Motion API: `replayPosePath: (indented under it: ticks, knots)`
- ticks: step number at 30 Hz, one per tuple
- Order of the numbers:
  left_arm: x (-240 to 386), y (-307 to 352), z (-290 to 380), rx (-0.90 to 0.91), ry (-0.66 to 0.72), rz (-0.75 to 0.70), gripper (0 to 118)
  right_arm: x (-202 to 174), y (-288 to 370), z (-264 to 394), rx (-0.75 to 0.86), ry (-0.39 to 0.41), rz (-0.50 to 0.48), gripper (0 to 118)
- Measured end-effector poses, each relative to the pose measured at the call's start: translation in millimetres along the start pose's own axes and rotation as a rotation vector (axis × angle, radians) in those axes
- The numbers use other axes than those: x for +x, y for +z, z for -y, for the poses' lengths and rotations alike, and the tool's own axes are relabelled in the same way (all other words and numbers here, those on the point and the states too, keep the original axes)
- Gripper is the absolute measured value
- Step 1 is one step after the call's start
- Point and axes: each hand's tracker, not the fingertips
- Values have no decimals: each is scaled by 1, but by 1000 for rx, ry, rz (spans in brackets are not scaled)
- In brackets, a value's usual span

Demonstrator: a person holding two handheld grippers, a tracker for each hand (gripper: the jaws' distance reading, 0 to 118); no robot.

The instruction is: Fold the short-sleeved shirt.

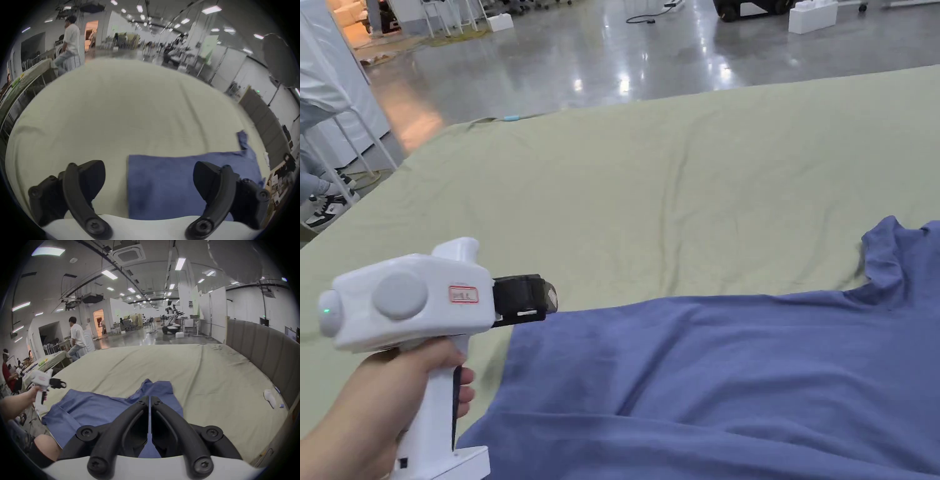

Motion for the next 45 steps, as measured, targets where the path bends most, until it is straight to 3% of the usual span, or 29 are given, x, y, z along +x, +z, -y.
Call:
replayPosePath:
  ticks: [3,5,6,7,8,9,11,12,13,14,15,16,17,20,21,22,23,24,25,27,29,30,36,41,45]
  knots:
    - [-20,-58,-9,-153,-29,-85,115,2,-23,3,-50,34,-8,5]
    - [-12,-51,-1,-48,-107,-146,114,7,-39,3,-112,32,2,5]
    - [-5,-46,-1,-50,-164,-168,105,7,-49,-1,-158,19,-5,5]
    - [-1,-39,2,-26,-219,-160,88,11,-60,-1,-184,-4,-6,5]
    - [4,-32,5,-8,-279,-129,55,16,-73,-2,-198,-21,-3,5]
    - [42,-8,33,-17,-329,-111,4,21,-87,-4,-220,-25,-3,5]
    - [50,5,43,-7,-381,-107,4,32,-117,-8,-285,-24,34,6]
    - [49,12,45,-27,-335,-17,4,37,-132,-9,-296,-24,67,7]
    - [51,24,47,-42,-282,30,4,42,-146,-10,-313,-24,81,19]
    - [51,36,49,-8,-249,33,4,51,-160,-11,-356,-26,82,46]
    - [51,46,51,33,-252,36,4,59,-177,-10,-420,-42,86,97]
    - [51,55,52,62,-247,43,4,67,-193,-5,-494,-77,113,118]
    - [47,65,48,83,-227,57,4,74,-208,1,-561,-98,129,118]
    - [44,83,54,131,-125,91,4,88,-229,16,-602,-79,240,106]
    - [42,83,52,130,-133,87,4,90,-233,23,-617,-84,247,82]
    - [44,82,54,127,-138,81,4,89,-232,31,-630,-95,238,81]
    - [45,82,57,118,-145,71,4,86,-227,33,-613,-86,225,68]
    - [45,83,59,103,-153,64,4,83,-218,24,-571,-41,205,25]
    - [41,81,56,95,-159,63,4,81,-212,20,-562,-19,195,5]
    - [39,94,57,112,-146,74,4,77,-187,10,-479,-46,215,5]
    - [29,109,55,158,-73,106,4,73,-158,-2,-432,-30,131,5]
    - [27,120,55,167,-67,112,4,69,-142,-7,-406,-21,142,5]
    - [10,201,87,241,-100,163,4,44,-6,-4,-268,16,77,5]
    - [-25,220,144,161,-129,181,4,30,76,55,-297,38,45,5]
    - [-44,194,193,9,-94,200,4,25,88,126,-402,22,66,5]
